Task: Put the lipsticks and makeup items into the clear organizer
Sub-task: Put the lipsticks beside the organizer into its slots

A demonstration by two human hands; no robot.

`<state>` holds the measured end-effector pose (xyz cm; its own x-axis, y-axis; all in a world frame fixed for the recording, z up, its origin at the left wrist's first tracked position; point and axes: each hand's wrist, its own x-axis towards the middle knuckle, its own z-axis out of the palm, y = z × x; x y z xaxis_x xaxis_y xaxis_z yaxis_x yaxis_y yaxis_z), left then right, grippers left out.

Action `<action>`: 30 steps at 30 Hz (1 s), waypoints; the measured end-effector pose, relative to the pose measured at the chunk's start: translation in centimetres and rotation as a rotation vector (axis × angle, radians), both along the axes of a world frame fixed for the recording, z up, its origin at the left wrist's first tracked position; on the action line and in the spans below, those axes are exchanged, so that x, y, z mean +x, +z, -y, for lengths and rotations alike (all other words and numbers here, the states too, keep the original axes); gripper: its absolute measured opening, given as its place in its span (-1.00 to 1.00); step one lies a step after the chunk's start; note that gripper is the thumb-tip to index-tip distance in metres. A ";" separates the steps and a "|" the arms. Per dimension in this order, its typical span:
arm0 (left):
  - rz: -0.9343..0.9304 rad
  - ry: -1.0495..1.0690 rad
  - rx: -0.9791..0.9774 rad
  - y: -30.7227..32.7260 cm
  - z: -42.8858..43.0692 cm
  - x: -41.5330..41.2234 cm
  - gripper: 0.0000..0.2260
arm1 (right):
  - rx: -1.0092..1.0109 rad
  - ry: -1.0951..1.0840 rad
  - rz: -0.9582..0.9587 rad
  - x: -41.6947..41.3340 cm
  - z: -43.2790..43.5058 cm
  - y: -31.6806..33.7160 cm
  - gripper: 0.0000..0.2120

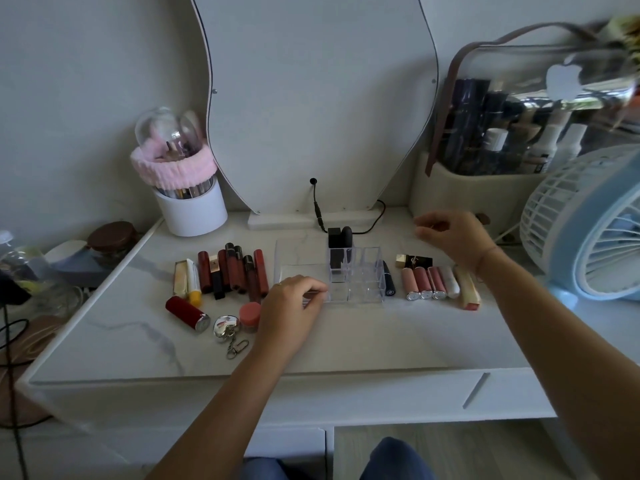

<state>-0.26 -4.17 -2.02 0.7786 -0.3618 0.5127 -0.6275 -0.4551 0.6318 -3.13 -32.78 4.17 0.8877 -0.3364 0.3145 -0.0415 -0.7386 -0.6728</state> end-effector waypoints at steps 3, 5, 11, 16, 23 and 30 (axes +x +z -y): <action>0.013 -0.009 -0.004 0.0 0.0 0.0 -0.91 | -0.012 -0.003 -0.112 -0.1 1.1 -1.2 -0.75; 0.017 -0.011 -0.005 0.0 0.1 0.0 -0.91 | -0.043 0.024 -0.180 0.2 1.2 -1.6 -0.75; -0.003 0.002 -0.009 -0.1 0.2 0.2 -0.92 | -0.044 -0.127 -0.205 -1.6 3.8 -2.2 -0.75; -0.002 0.013 0.008 -0.2 0.1 0.4 -0.92 | -0.109 -0.269 -0.328 -3.2 4.4 -3.7 -0.83; 0.000 0.016 0.008 0.0 0.2 0.1 -0.92 | -0.091 -0.290 -0.370 -3.3 4.3 -3.4 -0.83; 0.002 0.014 0.017 0.0 0.2 0.1 -0.92 | -0.086 -0.284 -0.394 -3.7 3.9 -2.8 -0.86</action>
